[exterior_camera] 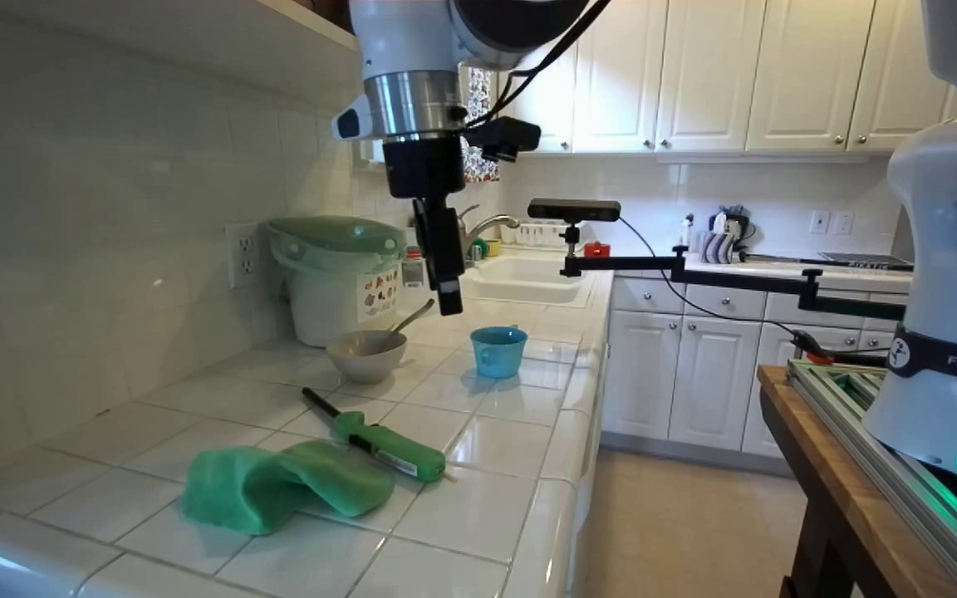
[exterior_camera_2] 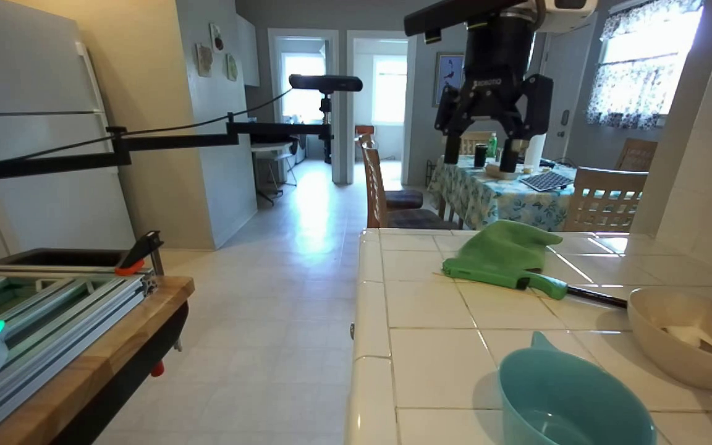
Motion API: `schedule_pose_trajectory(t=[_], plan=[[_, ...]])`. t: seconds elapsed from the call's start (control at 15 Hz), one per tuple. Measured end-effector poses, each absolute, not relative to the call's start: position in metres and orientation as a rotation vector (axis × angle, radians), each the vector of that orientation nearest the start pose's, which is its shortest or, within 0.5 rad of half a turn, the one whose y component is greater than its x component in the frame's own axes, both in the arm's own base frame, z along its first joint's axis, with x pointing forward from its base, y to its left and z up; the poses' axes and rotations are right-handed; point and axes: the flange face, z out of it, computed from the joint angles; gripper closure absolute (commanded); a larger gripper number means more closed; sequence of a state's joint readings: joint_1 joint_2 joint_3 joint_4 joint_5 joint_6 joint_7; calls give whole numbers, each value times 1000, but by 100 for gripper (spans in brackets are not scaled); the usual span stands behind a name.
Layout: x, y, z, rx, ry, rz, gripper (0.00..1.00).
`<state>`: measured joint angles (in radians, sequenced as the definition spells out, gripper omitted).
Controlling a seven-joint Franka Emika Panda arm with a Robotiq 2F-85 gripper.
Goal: Use the green towel to wipe the counter.
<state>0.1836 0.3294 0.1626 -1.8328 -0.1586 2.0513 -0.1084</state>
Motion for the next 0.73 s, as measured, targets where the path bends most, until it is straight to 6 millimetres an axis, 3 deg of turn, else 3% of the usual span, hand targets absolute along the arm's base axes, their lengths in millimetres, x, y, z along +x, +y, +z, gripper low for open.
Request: schedule_pose_trajectory(t=[0.47,0.73], plan=[[520,150,388,-3142,-754,116,0],[516,149,384,-3141,-753,97,0]])
